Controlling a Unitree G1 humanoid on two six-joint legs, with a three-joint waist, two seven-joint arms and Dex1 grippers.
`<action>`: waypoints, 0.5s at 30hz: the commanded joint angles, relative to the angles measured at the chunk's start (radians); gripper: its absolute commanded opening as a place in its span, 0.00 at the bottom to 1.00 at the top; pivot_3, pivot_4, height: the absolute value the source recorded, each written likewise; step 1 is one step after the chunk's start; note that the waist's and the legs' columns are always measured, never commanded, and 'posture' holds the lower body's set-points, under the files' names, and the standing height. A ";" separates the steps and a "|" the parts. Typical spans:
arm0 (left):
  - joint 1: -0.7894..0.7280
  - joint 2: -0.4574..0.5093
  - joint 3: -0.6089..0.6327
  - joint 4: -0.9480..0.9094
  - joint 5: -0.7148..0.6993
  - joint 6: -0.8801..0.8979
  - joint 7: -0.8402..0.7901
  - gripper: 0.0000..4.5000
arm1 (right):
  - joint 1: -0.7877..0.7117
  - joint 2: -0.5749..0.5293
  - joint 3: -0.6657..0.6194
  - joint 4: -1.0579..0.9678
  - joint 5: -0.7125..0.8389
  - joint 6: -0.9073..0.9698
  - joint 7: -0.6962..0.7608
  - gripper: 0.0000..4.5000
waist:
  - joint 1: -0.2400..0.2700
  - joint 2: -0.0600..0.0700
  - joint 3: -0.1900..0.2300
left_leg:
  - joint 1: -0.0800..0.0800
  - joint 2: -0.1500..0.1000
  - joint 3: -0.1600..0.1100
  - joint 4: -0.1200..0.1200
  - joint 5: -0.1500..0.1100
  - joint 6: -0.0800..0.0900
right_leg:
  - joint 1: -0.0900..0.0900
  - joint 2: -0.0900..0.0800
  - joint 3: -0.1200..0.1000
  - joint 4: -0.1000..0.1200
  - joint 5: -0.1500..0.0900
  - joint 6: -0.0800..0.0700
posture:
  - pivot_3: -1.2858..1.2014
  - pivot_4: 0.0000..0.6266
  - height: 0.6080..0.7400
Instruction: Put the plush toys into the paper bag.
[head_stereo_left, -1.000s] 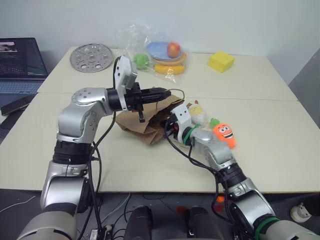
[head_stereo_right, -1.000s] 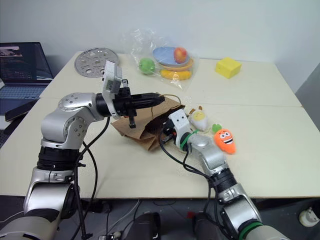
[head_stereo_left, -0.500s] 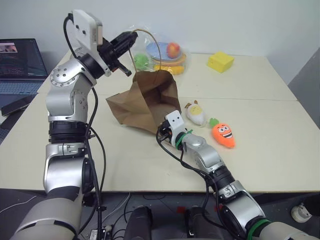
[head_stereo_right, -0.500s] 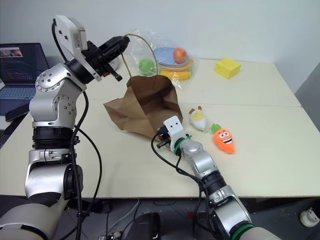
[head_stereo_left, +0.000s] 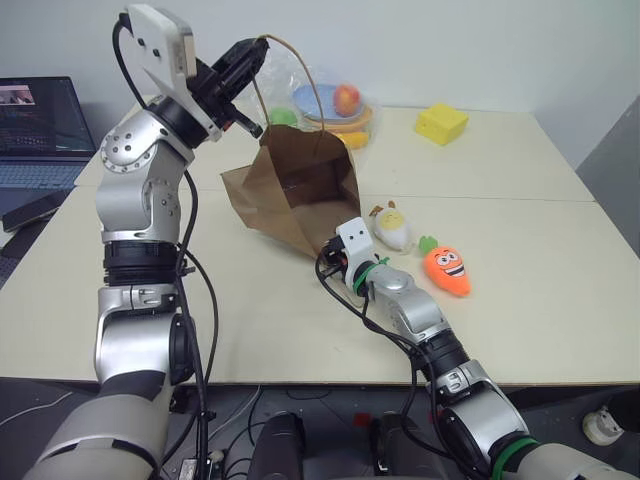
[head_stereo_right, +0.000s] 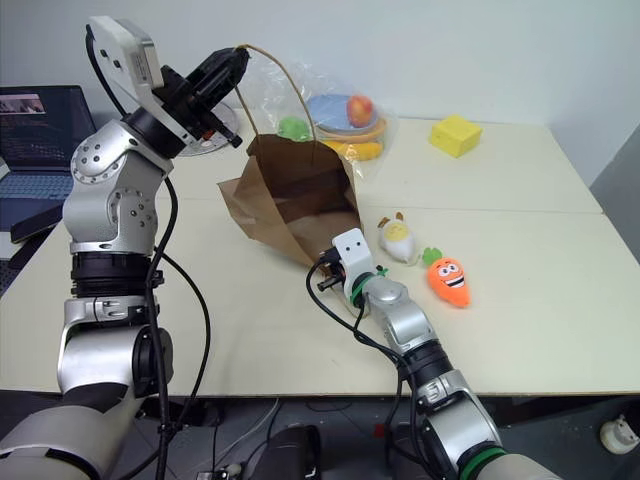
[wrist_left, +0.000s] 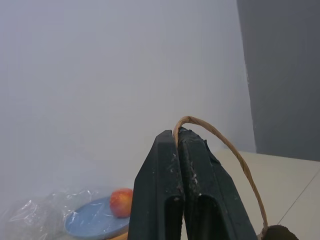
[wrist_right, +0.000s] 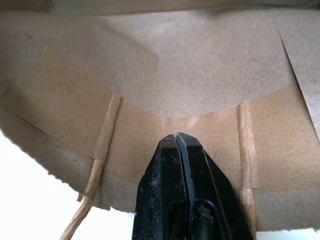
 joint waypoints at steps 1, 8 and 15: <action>0.024 0.024 -0.014 -0.083 -0.013 0.035 -0.038 0.00 | -0.003 0.005 -0.028 -0.022 0.021 -0.007 0.025 0.00 | 0.000 0.000 0.000 | 0.000 0.000 0.000 0.000 0.000 0.000 | 0.000 0.000 0.000 0.000 0.000 0.000 | 0.52 0.24 1.00; 0.082 0.041 -0.046 -0.155 -0.019 0.120 -0.087 0.00 | 0.026 -0.004 -0.019 -0.159 0.082 -0.068 0.163 0.00 | 0.000 0.000 0.000 | 0.000 0.000 0.000 0.000 0.000 0.000 | 0.000 0.000 0.000 0.000 0.000 0.000 | 0.52 0.24 1.00; 0.125 0.033 -0.081 -0.188 -0.014 0.137 -0.111 0.00 | 0.069 -0.038 -0.039 -0.406 0.146 -0.050 0.224 0.00 | 0.001 0.000 0.000 | 0.000 0.000 -0.001 0.000 0.000 0.000 | 0.000 0.000 -0.001 0.000 0.000 0.000 | 0.52 0.24 1.00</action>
